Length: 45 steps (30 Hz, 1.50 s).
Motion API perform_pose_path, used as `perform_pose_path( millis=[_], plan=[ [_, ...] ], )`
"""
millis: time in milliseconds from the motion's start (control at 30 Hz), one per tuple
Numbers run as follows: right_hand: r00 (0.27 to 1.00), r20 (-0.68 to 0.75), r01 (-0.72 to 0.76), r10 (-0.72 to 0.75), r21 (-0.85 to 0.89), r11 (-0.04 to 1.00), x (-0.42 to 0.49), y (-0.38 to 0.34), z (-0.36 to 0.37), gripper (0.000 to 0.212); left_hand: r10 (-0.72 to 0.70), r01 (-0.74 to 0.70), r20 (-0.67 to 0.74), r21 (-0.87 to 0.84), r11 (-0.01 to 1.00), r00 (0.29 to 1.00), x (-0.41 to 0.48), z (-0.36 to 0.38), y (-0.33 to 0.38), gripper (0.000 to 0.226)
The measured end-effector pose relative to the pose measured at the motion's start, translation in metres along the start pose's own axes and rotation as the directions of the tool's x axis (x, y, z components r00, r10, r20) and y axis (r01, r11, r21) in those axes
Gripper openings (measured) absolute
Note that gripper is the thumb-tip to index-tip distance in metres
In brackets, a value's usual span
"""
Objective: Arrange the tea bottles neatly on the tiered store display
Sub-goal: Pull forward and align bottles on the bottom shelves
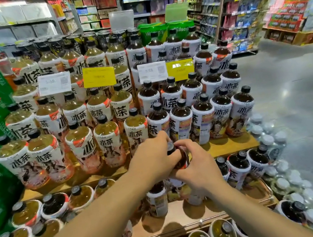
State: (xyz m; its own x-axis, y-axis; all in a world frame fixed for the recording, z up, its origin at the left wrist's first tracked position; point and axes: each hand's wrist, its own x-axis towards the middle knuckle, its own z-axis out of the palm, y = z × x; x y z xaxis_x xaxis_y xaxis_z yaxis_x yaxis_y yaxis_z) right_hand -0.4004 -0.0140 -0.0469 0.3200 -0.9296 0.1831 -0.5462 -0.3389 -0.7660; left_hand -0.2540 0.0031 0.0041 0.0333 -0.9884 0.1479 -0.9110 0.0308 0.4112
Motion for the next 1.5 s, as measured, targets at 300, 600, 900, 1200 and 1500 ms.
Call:
perform_pose_path(
  millis=[300,600,900,1200,1500],
  plan=[
    [0.998,0.013,-0.061,0.061,-0.001,0.998,0.019,0.044,-0.010,0.062,-0.075,0.075,0.020,-0.009,0.997,0.997,0.031,0.043,0.014,0.029],
    [0.992,0.119,-0.038,0.041,-0.021,0.999,0.042,0.056,0.004,0.064,-0.158,0.158,0.017,0.002,0.987,0.987,0.041,0.053,0.005,0.030],
    [0.969,0.236,-0.051,0.079,-0.125,0.991,0.042,0.087,0.037,0.060,-0.308,0.310,0.130,0.002,0.951,0.943,0.035,0.101,-0.013,0.029],
    [0.934,0.333,-0.001,0.127,-0.353,0.936,0.047,0.124,0.056,0.061,-0.398,0.422,0.251,-0.048,0.905,0.882,0.040,0.158,-0.022,0.038],
    [0.914,0.356,-0.068,0.193,-0.333,0.940,0.043,0.126,0.073,0.069,-0.366,0.413,0.371,-0.055,0.909,0.854,0.023,0.157,-0.033,0.041]
  ],
)
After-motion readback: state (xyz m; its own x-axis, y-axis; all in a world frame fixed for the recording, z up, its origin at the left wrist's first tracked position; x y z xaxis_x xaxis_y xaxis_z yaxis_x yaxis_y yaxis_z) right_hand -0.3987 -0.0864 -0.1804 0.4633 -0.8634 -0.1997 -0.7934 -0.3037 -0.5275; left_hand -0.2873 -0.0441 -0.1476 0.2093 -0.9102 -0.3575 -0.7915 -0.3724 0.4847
